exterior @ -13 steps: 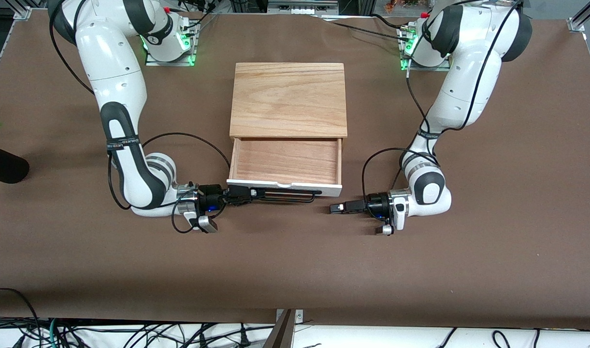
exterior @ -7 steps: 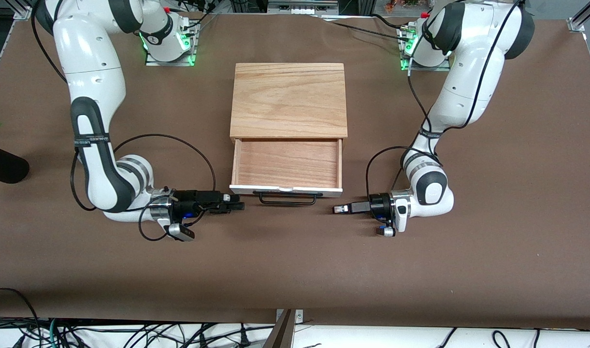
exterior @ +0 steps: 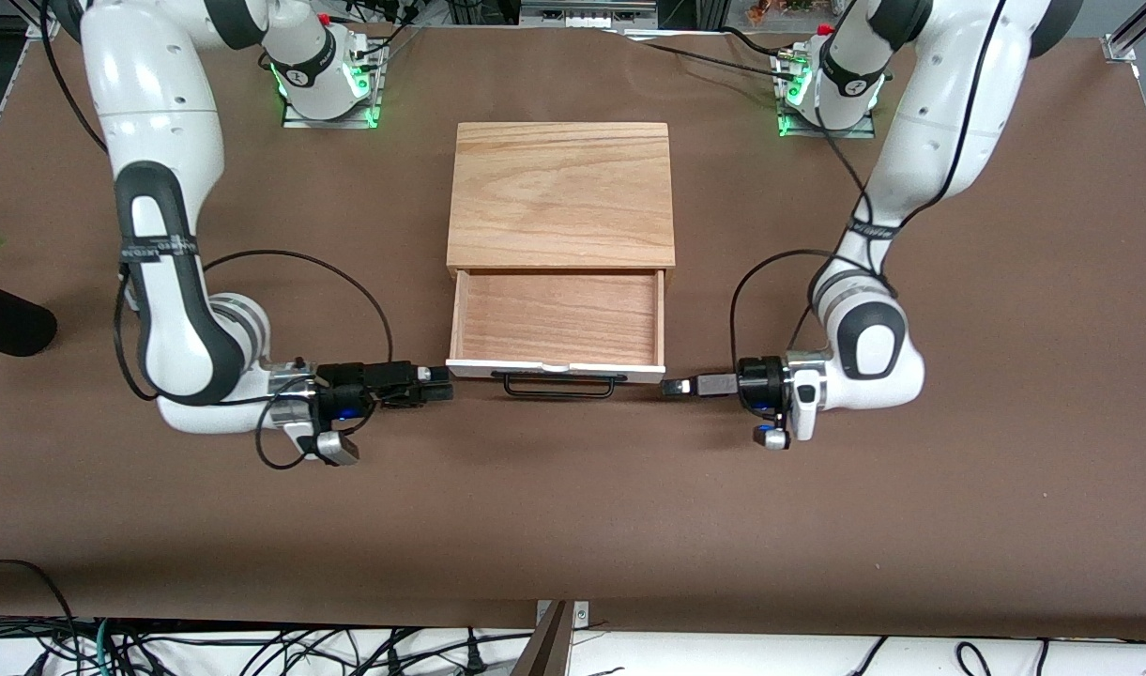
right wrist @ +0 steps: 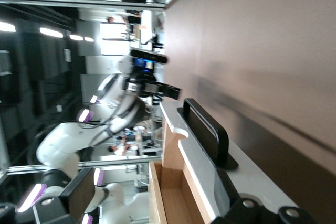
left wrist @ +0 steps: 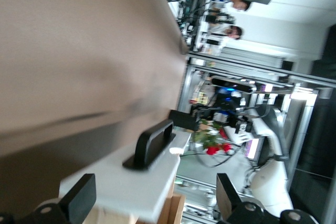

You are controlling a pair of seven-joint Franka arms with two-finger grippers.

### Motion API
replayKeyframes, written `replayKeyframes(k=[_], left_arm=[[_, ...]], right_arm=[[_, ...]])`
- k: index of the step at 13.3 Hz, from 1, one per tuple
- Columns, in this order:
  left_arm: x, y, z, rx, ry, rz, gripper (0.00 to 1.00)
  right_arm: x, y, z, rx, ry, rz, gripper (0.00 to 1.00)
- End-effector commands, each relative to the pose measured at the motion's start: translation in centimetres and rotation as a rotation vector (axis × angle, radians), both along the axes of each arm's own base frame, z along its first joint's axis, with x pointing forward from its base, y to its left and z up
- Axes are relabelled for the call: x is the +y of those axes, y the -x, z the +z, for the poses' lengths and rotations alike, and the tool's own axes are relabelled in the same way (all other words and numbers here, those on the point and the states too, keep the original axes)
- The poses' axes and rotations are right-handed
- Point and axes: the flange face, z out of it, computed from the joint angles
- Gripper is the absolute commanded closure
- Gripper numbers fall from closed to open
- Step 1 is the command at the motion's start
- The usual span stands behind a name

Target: Pull top drawer with both arms simultaneously

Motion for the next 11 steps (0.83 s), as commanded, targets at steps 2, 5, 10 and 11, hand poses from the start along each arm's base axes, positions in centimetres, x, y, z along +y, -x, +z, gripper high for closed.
replayKeyframes(k=[2, 5, 10, 11], left_arm=[[3.2, 3.3, 7.6, 0.016, -0.173, -0.039, 0.00], [7.3, 4.4, 14.1, -0.015, -0.432, -0.128, 0.00], [9.6, 8.5, 23.9, -0.022, -0.801, -0.254, 0.00], [10.7, 9.4, 25.5, -0.046, -0.893, -0.287, 0.00]], right_arm=[[-2.4, 0.8, 5.6, -0.014, 0.258, 0.076, 0.00], [-4.6, 1.8, 10.0, -0.081, 0.545, 0.166, 0.00], [-9.0, 4.6, 19.7, -0.151, 1.046, 0.215, 0.00], [-8.7, 5.7, 22.0, -0.168, 1.113, 0.230, 0.00]])
